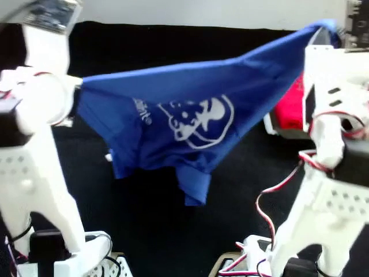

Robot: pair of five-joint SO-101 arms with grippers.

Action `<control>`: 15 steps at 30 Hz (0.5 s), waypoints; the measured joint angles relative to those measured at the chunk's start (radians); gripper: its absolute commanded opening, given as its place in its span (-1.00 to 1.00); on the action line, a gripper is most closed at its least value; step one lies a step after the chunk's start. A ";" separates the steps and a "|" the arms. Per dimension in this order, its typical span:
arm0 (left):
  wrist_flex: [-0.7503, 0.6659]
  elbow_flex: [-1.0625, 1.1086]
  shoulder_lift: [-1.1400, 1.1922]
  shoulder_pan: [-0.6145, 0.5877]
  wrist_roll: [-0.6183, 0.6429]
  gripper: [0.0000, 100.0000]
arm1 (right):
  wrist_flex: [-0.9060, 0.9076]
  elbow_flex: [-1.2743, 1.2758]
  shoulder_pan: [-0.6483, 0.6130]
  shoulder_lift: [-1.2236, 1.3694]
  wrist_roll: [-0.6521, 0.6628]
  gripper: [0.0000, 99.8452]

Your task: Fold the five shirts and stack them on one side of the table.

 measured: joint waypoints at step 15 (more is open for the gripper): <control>0.008 -0.446 -0.026 -0.104 0.000 -0.98 | -0.006 -0.350 0.000 -0.021 0.000 -0.99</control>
